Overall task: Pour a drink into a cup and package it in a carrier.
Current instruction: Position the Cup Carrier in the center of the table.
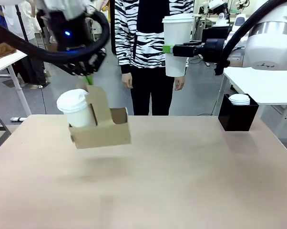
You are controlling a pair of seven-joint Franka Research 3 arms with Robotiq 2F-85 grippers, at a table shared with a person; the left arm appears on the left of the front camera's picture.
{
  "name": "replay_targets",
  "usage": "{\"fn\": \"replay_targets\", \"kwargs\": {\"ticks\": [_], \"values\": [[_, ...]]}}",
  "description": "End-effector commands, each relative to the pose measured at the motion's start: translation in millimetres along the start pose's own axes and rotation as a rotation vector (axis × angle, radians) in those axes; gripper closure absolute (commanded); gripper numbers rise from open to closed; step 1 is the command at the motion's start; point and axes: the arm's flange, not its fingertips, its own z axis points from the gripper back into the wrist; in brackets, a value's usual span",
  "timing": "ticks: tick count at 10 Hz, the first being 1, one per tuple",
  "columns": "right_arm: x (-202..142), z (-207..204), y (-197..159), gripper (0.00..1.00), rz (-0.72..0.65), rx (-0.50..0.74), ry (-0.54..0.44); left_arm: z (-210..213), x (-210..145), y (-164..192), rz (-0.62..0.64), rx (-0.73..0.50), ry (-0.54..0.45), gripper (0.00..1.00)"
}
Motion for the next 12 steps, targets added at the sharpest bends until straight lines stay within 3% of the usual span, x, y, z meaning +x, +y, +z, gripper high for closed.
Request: {"fn": "replay_targets", "kwargs": {"ticks": [1,5,12], "values": [[4.1,-4.3,0.9,0.2,0.002,-0.012,-0.013,-17.6,-0.9,-32.5,-0.035,-0.018,0.029,0.99],[4.1,-4.3,0.9,0.2,0.002,-0.012,-0.013,-68.5,-27.4,-94.5,-0.092,0.027,0.081,0.99],[4.1,-4.3,0.9,0.2,0.002,-0.012,-0.013,-124.1,-52.6,-115.8,-0.089,0.09,0.064,0.99]]}}
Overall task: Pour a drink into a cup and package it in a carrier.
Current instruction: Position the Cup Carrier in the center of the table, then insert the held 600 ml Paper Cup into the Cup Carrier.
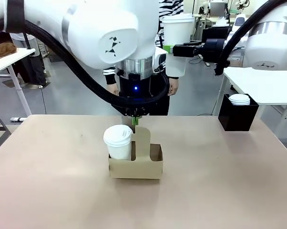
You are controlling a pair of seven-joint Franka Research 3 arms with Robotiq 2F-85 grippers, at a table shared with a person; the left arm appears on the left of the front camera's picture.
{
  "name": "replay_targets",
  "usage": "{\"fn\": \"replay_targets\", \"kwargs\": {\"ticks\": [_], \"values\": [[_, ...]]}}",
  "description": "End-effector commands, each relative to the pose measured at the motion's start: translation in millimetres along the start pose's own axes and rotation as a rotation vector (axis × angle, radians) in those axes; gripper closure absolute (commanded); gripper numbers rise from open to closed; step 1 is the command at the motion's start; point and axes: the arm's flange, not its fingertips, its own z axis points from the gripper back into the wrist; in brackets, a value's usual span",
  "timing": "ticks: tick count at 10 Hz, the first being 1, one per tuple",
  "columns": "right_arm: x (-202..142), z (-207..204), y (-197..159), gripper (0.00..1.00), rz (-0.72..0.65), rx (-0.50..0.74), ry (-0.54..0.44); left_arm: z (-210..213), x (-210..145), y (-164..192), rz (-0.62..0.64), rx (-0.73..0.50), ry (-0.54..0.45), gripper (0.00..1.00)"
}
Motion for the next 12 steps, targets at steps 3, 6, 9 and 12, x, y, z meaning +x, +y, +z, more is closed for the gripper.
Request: {"fn": "replay_targets", "kwargs": {"ticks": [3,6,9,12], "values": [[4.0,-4.4,1.0,0.2,0.002,-0.012,-0.013,-33.5,-3.0,0.8,0.023,0.023,-0.004,0.99],[4.0,-4.4,1.0,0.2,0.002,-0.012,-0.013,-24.1,-1.4,-3.5,0.001,0.008,0.027,0.99],[4.0,-4.4,1.0,0.2,0.002,-0.012,-0.013,-24.1,-1.4,-3.5,0.001,0.008,0.027,0.99],[4.0,-4.4,1.0,0.2,0.002,-0.012,-0.013,4.3,4.2,21.1,-0.039,-0.056,0.111,0.0]]}}
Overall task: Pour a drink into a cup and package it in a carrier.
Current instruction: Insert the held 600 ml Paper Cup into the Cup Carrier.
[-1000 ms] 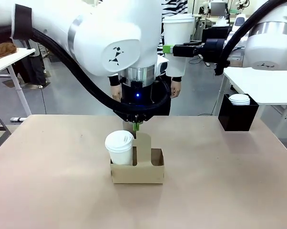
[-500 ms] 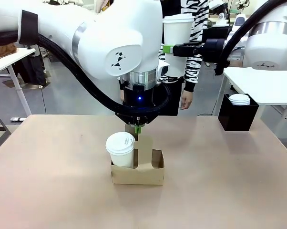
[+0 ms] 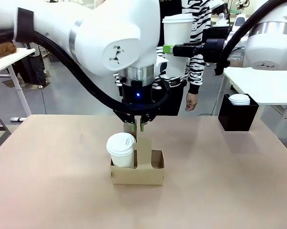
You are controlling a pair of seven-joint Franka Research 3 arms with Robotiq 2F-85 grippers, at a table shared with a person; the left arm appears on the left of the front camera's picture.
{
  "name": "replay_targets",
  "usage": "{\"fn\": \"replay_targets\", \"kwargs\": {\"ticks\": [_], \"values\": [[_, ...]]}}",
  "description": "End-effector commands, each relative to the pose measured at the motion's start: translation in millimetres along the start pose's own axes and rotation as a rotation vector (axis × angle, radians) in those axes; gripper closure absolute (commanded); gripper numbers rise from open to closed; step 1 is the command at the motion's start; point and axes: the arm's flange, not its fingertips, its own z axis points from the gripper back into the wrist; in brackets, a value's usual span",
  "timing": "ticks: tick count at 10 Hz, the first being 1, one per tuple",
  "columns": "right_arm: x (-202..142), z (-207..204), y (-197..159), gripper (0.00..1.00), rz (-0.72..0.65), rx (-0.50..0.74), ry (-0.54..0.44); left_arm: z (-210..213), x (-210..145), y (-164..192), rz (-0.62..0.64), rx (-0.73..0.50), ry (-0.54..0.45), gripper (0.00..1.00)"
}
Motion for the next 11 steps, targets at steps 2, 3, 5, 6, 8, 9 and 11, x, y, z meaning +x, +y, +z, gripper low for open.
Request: {"fn": "replay_targets", "kwargs": {"ticks": [2,3,5,6,8,9,11], "values": [[0.0,0.0,0.0,0.2,0.0,0.0,0.0,45.2,9.6,43.2,-0.091,-0.07,0.081,0.28],[-6.4,10.8,-17.8,0.2,-0.07,0.073,0.024,61.5,9.2,58.0,-0.162,-0.106,0.113,0.18],[-24.0,42.8,-41.9,0.2,-0.127,0.152,0.056,89.4,13.1,104.1,-0.386,-0.163,0.148,0.0],[-34.2,54.2,-44.0,0.2,-0.147,0.193,0.059,91.9,20.3,130.3,-0.482,-0.191,0.123,0.0],[-52.6,69.6,-40.3,0.2,-0.141,0.304,0.024,77.4,31.0,187.4,-0.601,-0.257,0.035,0.0],[-65.8,72.3,-39.8,0.2,-0.134,0.307,-0.013,60.3,32.2,221.9,-0.663,-0.311,-0.106,0.0],[-94.1,70.8,-31.9,0.2,-0.107,0.39,-0.027,27.4,20.9,260.8,-0.837,-0.376,-0.27,0.0]]}}
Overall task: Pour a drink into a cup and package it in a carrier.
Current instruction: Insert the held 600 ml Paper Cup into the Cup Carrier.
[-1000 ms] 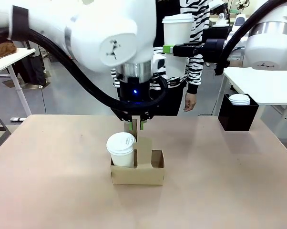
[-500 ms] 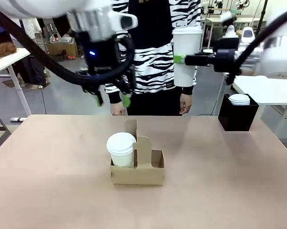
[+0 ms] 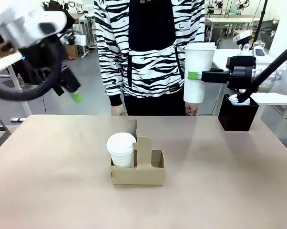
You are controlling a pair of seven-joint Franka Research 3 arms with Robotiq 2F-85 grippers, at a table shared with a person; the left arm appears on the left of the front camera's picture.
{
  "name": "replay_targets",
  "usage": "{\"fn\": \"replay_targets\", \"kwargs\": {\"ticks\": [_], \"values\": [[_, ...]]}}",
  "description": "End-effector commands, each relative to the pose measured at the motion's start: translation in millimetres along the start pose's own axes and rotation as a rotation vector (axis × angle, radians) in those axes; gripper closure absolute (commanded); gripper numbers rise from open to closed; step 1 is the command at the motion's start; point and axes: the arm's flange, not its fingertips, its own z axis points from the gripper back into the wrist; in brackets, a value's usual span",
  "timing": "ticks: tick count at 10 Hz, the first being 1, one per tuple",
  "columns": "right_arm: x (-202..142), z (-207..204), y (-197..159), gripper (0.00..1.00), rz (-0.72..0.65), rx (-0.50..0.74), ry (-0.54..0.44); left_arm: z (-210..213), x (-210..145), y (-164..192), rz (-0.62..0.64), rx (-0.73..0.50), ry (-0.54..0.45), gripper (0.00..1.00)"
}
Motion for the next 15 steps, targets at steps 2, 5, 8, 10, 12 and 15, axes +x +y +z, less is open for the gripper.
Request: {"fn": "replay_targets", "kwargs": {"ticks": [2,5,8,10,12,15], "values": [[-41.8,-8.7,3.7,0.2,0.059,0.079,-0.023,-26.9,-45.9,9.8,-0.215,-0.085,-0.162,0.0],[-76.8,-26.8,-2.8,0.2,0.175,0.014,-0.011,-32.2,-47.4,18.7,-0.242,-0.09,-0.128,0.0],[-63.9,-14.6,4.2,0.2,0.071,0.081,0.009,-31.4,-50.6,14.0,-0.228,-0.053,-0.139,0.0],[-80.8,-29.5,-2.8,0.2,0.133,0.102,0.032,-40.4,-59.0,17.6,-0.339,-0.108,-0.102,0.0],[-101.1,-55.9,-7.6,0.2,0.189,0.199,0.019,-49.2,-82.2,34.3,-0.416,-0.168,-0.1,0.0],[-116.0,-81.5,-5.4,0.2,0.193,0.296,0.011,-57.9,-103.4,47.8,-0.479,-0.173,-0.095,0.0]]}}
